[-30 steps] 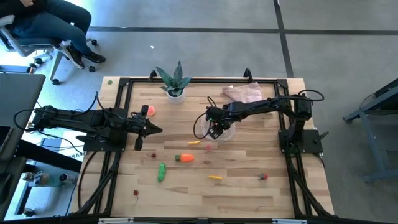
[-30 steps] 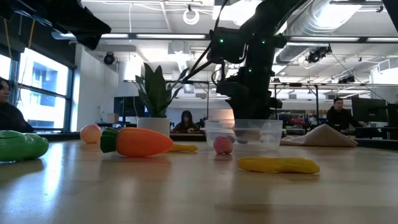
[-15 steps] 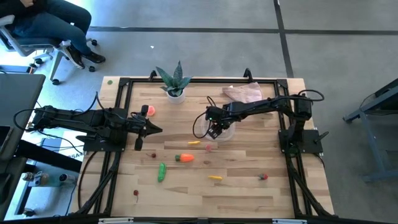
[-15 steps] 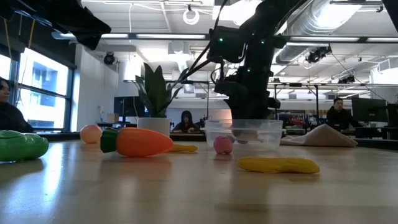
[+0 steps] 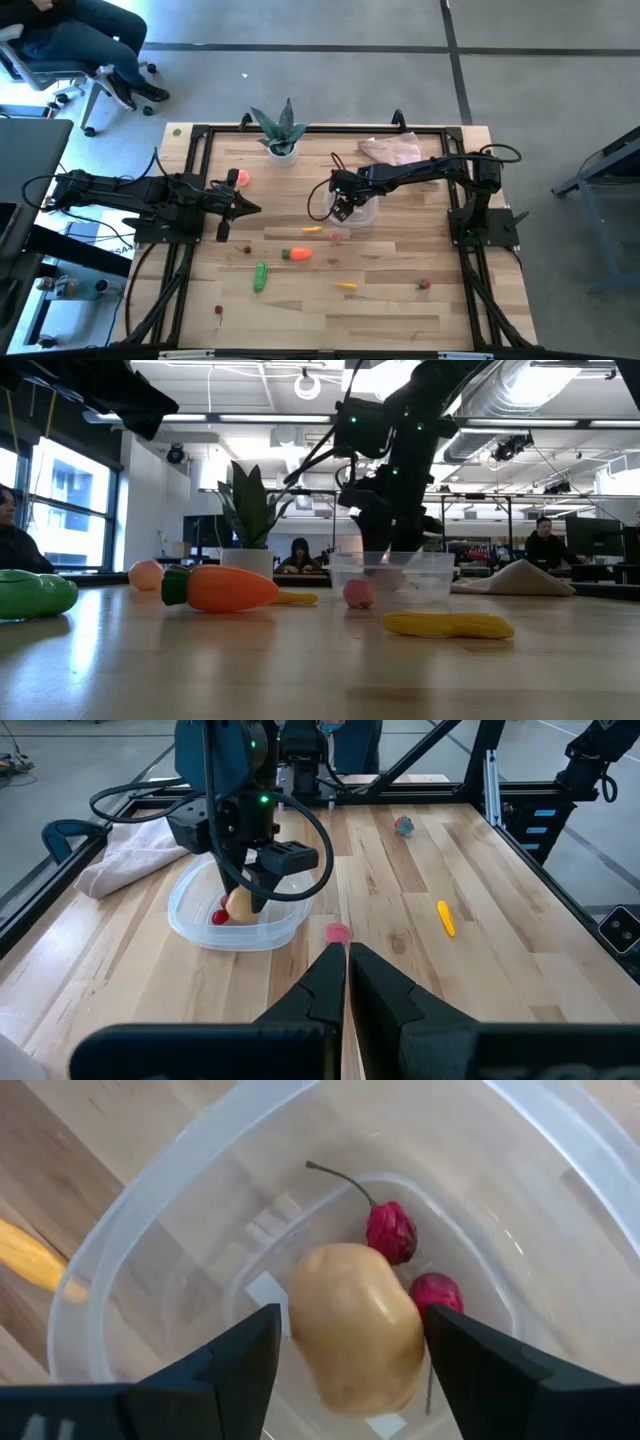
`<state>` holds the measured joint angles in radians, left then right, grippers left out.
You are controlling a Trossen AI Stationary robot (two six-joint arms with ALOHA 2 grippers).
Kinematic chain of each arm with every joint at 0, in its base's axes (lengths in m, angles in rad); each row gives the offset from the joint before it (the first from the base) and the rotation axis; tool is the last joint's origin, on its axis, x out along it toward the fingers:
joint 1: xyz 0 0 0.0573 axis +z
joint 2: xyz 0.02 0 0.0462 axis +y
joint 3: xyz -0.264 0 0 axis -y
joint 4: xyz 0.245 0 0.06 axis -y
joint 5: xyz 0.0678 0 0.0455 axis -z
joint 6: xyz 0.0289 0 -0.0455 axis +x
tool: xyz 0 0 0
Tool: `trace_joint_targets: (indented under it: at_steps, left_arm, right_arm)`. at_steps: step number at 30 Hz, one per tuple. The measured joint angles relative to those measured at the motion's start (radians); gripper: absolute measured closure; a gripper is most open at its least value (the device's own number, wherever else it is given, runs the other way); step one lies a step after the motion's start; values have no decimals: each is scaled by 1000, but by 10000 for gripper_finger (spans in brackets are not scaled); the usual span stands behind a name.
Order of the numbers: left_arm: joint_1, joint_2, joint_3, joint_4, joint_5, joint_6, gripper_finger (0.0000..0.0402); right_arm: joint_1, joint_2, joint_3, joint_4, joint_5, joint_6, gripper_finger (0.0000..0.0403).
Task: Pick and placing Produce into tupperware
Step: Put the brown potato into the transparent bin
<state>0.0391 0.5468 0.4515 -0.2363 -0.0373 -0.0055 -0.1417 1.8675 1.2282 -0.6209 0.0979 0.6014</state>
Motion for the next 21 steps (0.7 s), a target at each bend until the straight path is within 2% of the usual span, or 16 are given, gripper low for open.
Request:
trace_joint_targets:
  at_steps: [14,21]
  left_arm:
    - [0,0,0,0,0,0,394]
    - [0,0,0,0,0,0,394]
  right_arm:
    - [-3,-1,1,3,0,-27,163]
    - [-7,-4,97,-136,-2,-52,163]
